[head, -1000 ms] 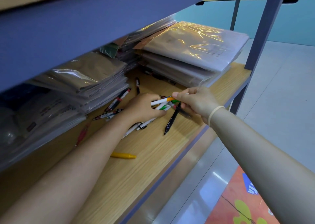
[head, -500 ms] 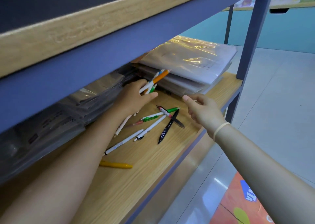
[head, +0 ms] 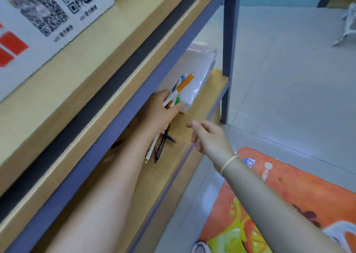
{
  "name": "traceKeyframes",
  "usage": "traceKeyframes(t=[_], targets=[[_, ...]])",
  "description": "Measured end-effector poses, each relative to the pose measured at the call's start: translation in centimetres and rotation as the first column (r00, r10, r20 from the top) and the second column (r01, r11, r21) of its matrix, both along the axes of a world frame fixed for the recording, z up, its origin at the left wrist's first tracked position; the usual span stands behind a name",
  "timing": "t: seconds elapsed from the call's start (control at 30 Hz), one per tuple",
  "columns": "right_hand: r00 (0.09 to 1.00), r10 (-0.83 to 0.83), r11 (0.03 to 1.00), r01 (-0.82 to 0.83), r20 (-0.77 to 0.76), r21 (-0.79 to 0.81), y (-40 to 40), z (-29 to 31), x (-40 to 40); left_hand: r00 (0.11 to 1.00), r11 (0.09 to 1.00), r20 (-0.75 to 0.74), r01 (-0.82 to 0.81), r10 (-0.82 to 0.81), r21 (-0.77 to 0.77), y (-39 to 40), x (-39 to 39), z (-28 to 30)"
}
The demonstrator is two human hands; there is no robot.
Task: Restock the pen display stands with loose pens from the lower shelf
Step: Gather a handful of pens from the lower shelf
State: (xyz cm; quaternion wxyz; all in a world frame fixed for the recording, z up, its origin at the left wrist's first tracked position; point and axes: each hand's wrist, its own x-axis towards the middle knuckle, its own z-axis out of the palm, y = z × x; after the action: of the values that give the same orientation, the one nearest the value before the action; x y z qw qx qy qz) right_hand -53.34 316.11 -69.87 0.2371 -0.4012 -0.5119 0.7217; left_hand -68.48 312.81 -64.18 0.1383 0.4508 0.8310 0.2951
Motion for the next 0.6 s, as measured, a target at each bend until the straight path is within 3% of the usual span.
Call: traceKeyframes(t=[0.27, 0.4, 0.6], targets=[[0.978, -0.166, 0.972, 0.183, 0.123, -0.149, -3.3, 4.2, 6.2, 0.899, 0.998, 0.434, -0.062, 0.049, 0.015, -1.0, 9.1, 3.5], [0.957, -0.210, 0.917, 0.264, 0.201, -0.298, -7.6, 6.8, 10.5, 0.745, 0.986, 0.646, -0.137, 0.168, -0.097, -3.1, 13.1, 6.4], [0.945, -0.032, 0.892, 0.173, 0.326, -0.417, -12.3, 11.5, 15.2, 0.509, 0.951, 0.810, -0.248, 0.291, -0.185, -7.0, 16.2, 9.0]])
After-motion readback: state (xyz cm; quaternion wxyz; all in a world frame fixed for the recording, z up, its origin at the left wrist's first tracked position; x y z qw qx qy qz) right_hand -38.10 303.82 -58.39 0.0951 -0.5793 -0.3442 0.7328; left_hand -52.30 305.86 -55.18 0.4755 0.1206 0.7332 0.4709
